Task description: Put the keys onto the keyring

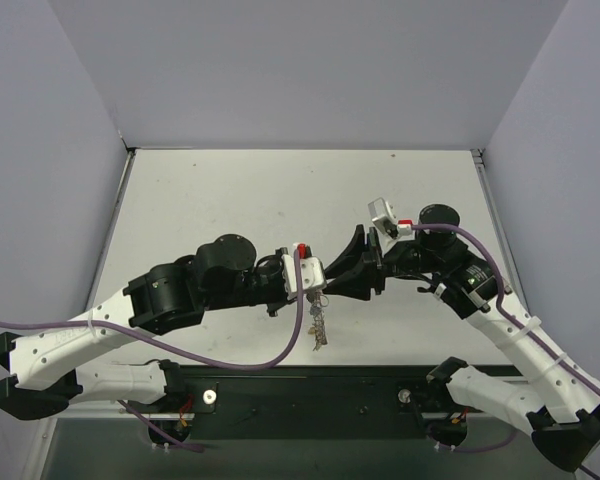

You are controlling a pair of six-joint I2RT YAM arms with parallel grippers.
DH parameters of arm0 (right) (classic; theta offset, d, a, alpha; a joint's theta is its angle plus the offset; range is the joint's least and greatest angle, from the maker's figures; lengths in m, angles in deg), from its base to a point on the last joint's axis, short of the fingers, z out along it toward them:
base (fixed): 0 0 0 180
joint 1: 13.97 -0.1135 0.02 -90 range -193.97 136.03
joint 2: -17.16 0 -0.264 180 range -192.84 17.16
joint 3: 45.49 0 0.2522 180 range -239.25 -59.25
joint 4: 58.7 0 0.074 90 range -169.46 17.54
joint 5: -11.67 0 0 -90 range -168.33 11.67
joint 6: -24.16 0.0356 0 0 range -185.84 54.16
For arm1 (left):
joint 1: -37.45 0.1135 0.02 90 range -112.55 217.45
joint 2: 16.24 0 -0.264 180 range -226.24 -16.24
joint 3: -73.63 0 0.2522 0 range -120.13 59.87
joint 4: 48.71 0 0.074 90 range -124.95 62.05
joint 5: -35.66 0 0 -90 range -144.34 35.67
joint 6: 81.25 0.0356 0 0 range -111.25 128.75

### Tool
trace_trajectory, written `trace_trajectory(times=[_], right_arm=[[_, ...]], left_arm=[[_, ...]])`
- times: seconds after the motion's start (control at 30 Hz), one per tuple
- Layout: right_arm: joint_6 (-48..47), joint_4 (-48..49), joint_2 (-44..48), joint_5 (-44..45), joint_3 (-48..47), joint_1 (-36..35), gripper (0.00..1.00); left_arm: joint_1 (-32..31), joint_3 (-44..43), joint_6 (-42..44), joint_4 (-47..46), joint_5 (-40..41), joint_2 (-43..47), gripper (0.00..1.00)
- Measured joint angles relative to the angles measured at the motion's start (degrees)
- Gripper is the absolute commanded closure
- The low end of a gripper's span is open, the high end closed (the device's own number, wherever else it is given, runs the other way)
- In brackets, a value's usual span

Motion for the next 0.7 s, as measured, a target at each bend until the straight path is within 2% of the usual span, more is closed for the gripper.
trace_trajectory(times=[0.23, 0.27, 0.3, 0.63, 0.67, 0.7], right_arm=[[-0.2, -0.9, -1.2, 0.0, 0.0, -0.6, 0.83], [-0.2, -1.0, -1.4, -0.1, -0.2, -0.6, 0.93], [-0.2, -1.2, -1.7, -0.1, -0.3, -0.6, 0.99], [-0.4, -2.3, -2.7, -0.3, -1.0, -0.6, 1.00], [-0.4, -2.3, -2.7, -0.2, -1.0, -0.6, 1.00], [-0.4, -2.3, -2.7, -0.1, -1.0, -0.6, 1.00]], left_arm=[[0.0, 0.0, -0.3, 0.0, 0.1, -0.3, 1.00], [0.1, 0.0, -0.3, 0.0, 0.2, -0.4, 1.00], [0.1, 0.0, -0.3, 0.0, 0.3, -0.6, 1.00], [0.5, 0.0, -1.4, 0.4, 1.4, -0.7, 0.99], [0.5, 0.0, -1.6, 0.3, 1.6, -0.7, 0.93], [0.5, 0.0, -1.7, 0.3, 1.9, -0.7, 0.81]])
